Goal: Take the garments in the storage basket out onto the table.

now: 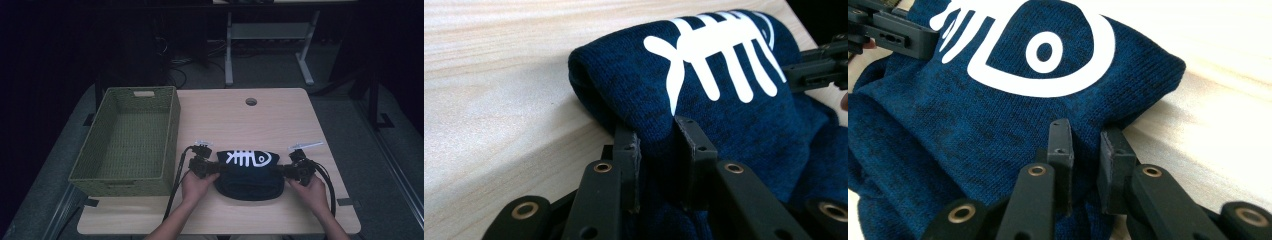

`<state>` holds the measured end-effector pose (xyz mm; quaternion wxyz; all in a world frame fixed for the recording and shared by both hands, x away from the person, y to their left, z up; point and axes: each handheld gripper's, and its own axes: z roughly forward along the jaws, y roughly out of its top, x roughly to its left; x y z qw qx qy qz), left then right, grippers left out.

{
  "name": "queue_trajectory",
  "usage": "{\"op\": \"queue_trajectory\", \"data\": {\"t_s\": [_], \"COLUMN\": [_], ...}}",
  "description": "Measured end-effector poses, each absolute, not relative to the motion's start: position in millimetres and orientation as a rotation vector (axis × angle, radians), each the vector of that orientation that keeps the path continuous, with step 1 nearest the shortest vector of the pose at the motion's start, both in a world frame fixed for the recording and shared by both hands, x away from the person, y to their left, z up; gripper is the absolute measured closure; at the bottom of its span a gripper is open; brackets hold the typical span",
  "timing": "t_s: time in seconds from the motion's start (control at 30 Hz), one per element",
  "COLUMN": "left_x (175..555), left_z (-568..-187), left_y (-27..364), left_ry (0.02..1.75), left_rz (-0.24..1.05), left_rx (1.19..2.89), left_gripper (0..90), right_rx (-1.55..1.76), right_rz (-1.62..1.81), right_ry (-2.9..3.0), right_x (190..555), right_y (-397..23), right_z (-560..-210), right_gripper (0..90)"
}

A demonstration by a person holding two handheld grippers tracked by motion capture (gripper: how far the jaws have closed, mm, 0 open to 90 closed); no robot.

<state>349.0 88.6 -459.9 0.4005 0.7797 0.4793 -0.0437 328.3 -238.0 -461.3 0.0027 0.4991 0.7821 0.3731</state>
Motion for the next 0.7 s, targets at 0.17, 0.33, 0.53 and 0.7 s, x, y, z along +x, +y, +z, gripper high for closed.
{"op": "queue_trajectory", "data": {"t_s": [0.17, 0.33, 0.53, 0.7], "left_x": [347.7, 347.7, 349.0, 351.6], "left_z": [-449.4, -434.3, -409.8, -390.1], "left_y": [89.6, 93.5, 104.6, 118.0], "left_ry": [1.214, 1.199, 1.193, 1.19], "left_rz": [-0.092, -0.073, -0.041, -0.041], "left_rx": [1.947, 1.935, 1.904, 1.863], "left_gripper": [74.1, 74.2, 74.2, 74.2], "right_rx": [1.585, 1.583, 1.557, 1.539], "right_rz": [1.23, 1.301, 1.409, 1.476], "right_ry": [2.434, 2.41, 2.383, 2.368], "right_x": [328.1, 328.1, 330.5, 334.3], "right_y": [-239.6, -240.5, -236.8, -228.9], "right_z": [-455.6, -443.4, -422.1, -403.1], "right_gripper": [79.0, 79.1, 79.1, 79.1]}}
